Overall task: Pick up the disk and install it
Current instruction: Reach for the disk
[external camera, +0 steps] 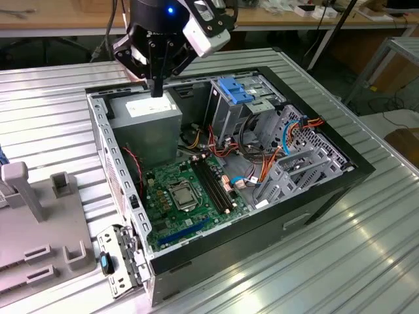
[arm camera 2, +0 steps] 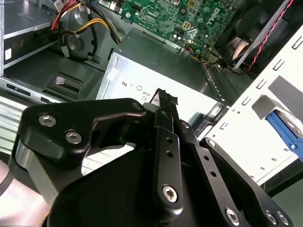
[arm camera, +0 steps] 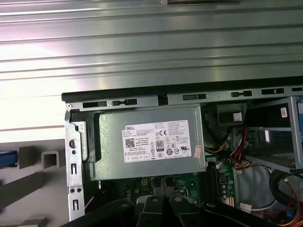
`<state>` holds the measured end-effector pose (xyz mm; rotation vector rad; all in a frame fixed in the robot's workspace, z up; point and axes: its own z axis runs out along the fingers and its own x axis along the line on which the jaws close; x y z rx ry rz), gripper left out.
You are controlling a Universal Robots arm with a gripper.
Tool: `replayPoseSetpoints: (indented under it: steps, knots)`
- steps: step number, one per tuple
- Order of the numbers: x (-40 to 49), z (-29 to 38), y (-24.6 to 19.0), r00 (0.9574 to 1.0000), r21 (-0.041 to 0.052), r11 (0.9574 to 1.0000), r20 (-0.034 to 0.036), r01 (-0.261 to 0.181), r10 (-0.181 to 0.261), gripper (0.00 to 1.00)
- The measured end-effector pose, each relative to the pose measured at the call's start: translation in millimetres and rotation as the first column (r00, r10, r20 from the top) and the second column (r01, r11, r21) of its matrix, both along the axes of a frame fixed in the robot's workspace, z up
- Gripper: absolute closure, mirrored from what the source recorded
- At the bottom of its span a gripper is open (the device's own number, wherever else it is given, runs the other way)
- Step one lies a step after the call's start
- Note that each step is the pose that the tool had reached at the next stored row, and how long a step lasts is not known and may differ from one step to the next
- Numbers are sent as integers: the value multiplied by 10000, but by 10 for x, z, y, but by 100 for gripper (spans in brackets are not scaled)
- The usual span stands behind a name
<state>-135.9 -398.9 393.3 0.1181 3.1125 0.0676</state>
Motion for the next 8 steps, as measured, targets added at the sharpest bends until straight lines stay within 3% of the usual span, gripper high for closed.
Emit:
replayPoseSetpoints:
  steps: [8]
  knots:
    - [-91,0,0,10000,-1,10000,-1,-2,2,89]
